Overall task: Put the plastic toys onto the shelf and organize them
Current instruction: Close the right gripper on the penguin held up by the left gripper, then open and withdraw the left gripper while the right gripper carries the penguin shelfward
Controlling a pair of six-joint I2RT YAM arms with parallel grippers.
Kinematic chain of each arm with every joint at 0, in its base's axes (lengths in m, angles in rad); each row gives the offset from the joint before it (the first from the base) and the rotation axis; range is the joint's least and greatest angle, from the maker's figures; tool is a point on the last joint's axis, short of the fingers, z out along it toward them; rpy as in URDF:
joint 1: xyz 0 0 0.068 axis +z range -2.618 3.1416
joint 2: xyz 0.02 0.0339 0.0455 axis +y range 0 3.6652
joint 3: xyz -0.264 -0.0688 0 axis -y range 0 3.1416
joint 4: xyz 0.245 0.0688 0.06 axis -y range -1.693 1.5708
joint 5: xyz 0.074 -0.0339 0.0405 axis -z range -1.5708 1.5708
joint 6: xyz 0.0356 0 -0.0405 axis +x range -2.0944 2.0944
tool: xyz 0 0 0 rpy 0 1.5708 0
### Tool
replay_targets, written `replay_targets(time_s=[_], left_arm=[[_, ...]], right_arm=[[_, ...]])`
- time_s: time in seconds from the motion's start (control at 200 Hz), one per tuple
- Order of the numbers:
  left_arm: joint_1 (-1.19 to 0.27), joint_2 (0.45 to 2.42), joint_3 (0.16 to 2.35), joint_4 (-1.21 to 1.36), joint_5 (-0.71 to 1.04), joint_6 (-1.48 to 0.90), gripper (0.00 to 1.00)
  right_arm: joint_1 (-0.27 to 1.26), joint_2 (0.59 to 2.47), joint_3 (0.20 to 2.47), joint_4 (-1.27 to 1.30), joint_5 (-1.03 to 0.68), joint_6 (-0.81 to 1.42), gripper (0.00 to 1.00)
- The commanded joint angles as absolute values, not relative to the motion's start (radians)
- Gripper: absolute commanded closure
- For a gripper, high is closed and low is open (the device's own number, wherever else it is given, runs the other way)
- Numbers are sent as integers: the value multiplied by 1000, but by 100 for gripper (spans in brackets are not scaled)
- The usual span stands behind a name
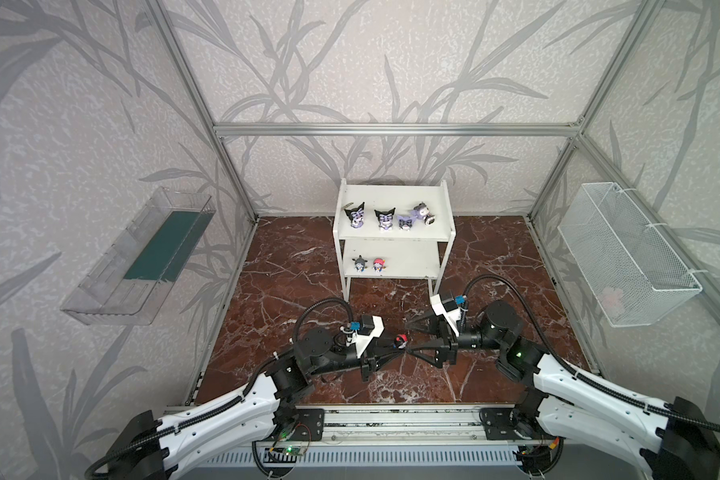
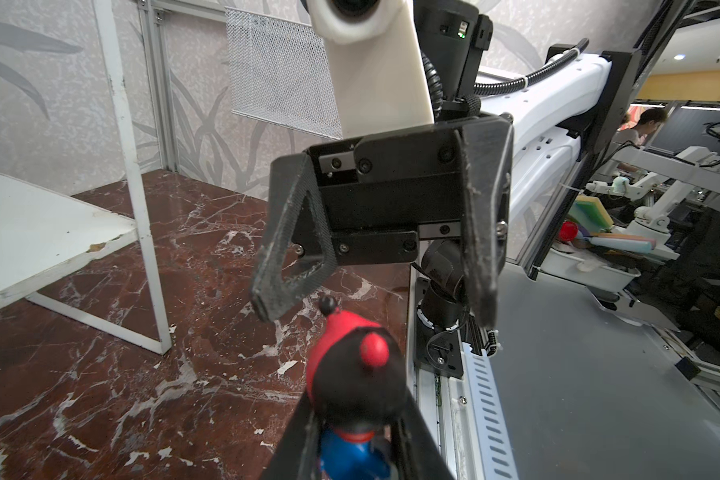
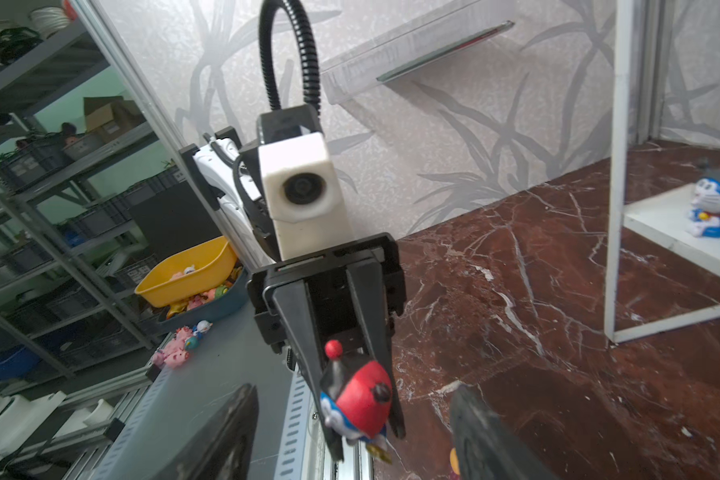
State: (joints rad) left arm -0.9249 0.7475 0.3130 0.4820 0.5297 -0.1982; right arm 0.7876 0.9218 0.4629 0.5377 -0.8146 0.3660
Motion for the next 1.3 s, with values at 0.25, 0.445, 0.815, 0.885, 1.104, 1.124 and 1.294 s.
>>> replay_targets(time_s=[0.25,0.445,0.815,0.885,1.104,1.124,1.294], left_arm=[[-905,777,310,601,630,-255,94],[-903,775,309,595,628,-250,95],[-901,763,337,476,561,-257,45],[-902,734,345,405,516,-266,33],[-905,590,454,-21,273,-242,1],[-905,584,472,-68,253,-238,1],[-905,573,601,-370,184,-143,1]], right_arm=[[825,1017,498,710,-902,391,53],[827,1032,492,721,-877,399,72],[812,1020,505,634,-796,340,84],[796,1011,512,598,-764,312,84],[770,1019,561,459,-556,155,84],[770,1028,567,449,-521,132,84],[770,1127,608,483,-302,22,83]])
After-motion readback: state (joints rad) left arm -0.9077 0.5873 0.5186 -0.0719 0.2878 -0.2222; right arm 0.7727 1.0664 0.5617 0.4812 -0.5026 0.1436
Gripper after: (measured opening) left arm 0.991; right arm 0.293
